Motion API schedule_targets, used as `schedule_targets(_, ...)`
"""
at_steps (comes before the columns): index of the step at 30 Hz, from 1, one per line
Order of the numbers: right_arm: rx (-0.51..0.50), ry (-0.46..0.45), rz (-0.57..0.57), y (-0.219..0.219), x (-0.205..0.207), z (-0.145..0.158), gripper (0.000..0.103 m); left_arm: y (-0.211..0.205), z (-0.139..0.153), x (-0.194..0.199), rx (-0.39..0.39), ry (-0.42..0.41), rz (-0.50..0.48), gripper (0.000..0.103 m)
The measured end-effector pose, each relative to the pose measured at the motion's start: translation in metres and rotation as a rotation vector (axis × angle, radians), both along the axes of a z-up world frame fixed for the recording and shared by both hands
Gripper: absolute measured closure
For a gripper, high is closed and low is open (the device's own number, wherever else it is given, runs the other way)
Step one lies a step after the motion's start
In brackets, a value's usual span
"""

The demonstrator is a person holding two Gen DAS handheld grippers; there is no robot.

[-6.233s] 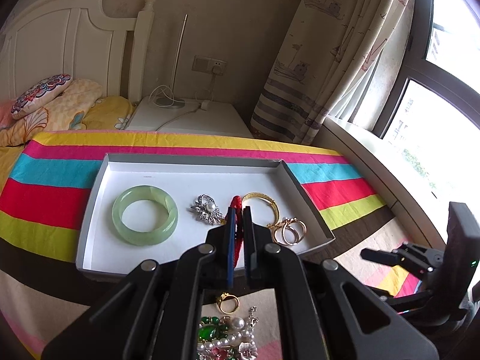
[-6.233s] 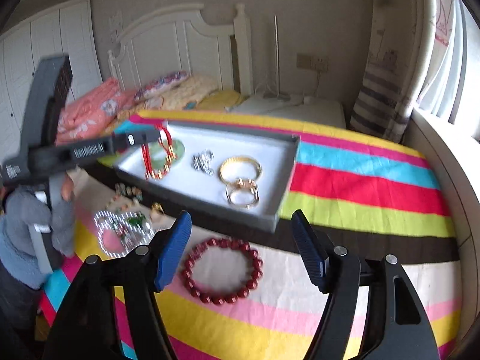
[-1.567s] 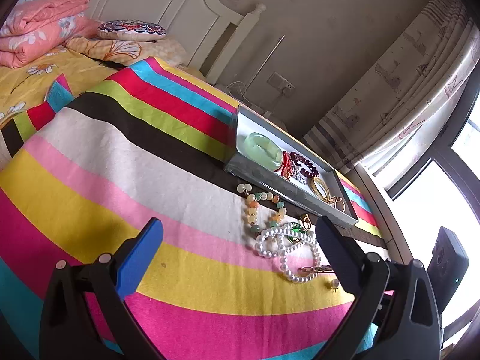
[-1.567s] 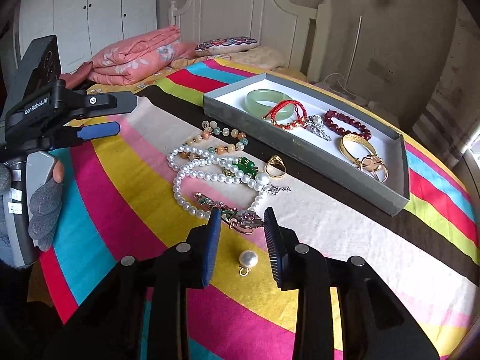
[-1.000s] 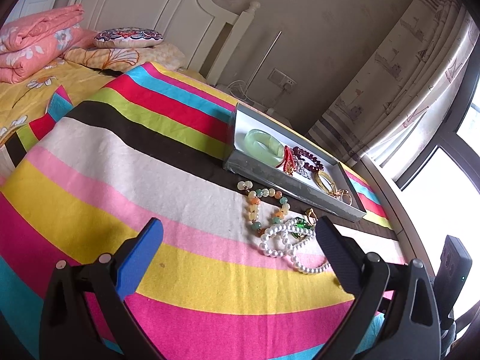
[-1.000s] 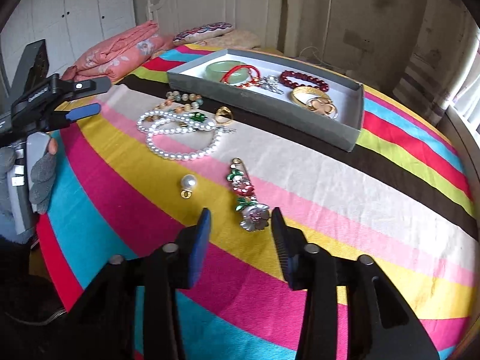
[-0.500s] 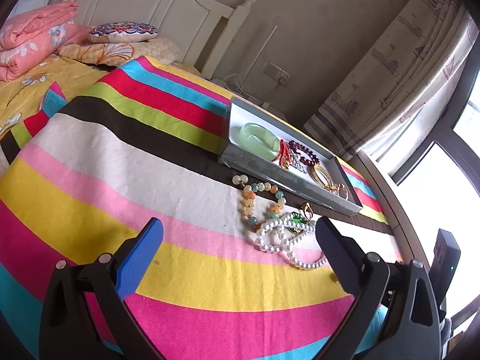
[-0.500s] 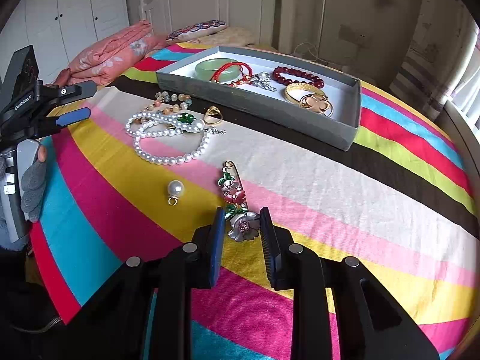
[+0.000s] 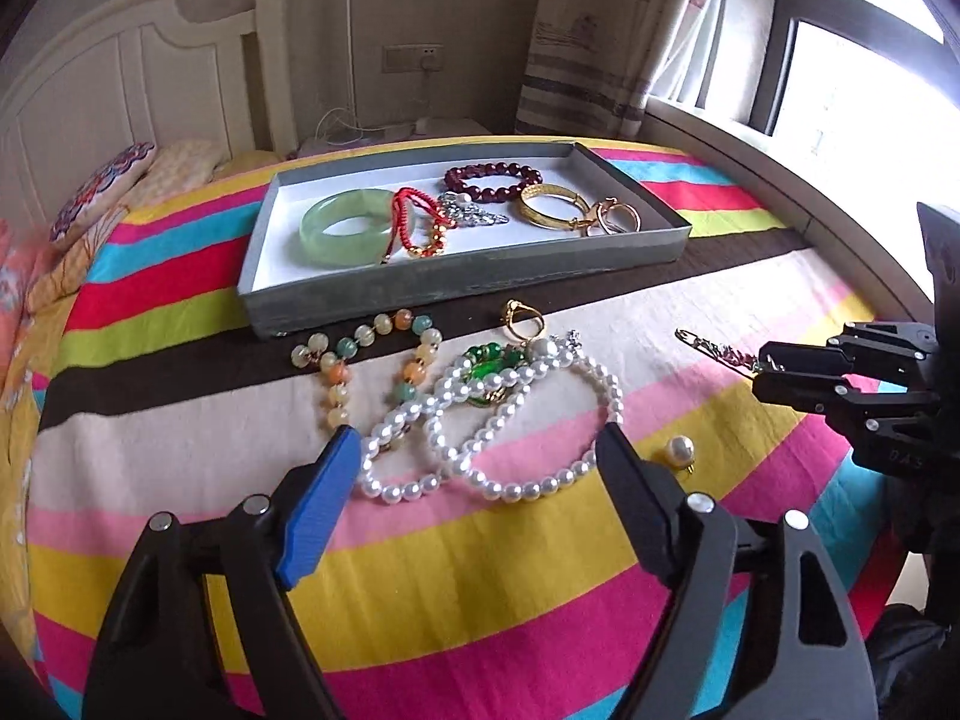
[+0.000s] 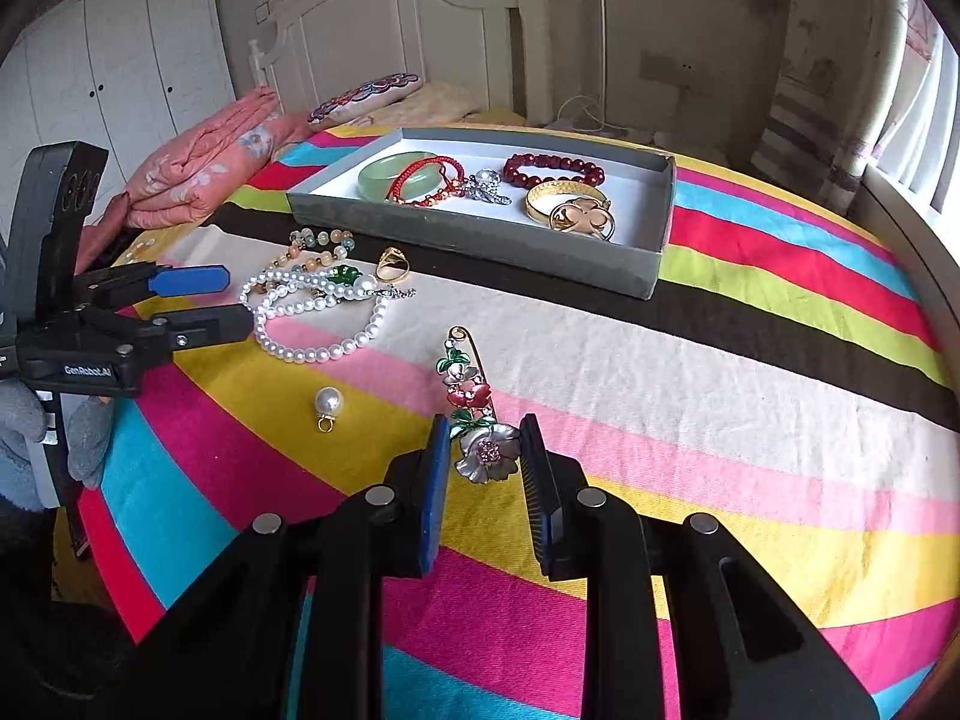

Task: Organize jewelry
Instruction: 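Grasp the pearl necklace with the left tool while the right tool holds the brooch pin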

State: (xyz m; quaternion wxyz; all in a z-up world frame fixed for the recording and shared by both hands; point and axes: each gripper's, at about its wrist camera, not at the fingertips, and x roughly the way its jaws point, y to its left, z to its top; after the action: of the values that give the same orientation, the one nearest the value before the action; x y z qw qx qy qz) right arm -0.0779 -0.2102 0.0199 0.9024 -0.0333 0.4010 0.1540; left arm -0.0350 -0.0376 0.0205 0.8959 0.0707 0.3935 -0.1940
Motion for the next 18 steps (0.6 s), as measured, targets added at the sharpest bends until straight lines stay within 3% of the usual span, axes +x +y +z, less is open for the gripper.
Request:
schedule_targets(4,0.02,0.001,0.0,-0.002,-0.001,0.0,0.079,-0.022,0.004,0.012,0.051,-0.006,-0.074,0.034)
schedule_targets(7,0.046,0.007,-0.004,-0.006,0.0,0.0,0.079,-0.038,-0.001,0.021,0.132,-0.013,-0.117,0.039)
schedule_targets(10,0.067,0.008,-0.008,-0.009,0.0,0.001,0.079,-0.046,-0.01,0.028,0.179,0.005,-0.157,0.054)
schedule_targets(11,0.07,0.007,-0.009,-0.01,0.0,0.001,0.079,-0.048,-0.012,0.03,0.186,0.012,-0.166,0.059)
schedule_targets(16,0.077,0.01,-0.006,-0.01,0.0,0.001,0.079,-0.048,-0.015,0.038,0.177,0.004,-0.186,0.064)
schedule_targets(17,0.08,0.011,-0.007,-0.011,0.0,0.001,0.079,-0.049,-0.014,0.037,0.185,-0.007,-0.184,0.078)
schedule_targets(18,0.081,0.012,-0.008,-0.011,0.0,0.001,0.079,-0.049,-0.013,0.035,0.19,-0.023,-0.187,0.081)
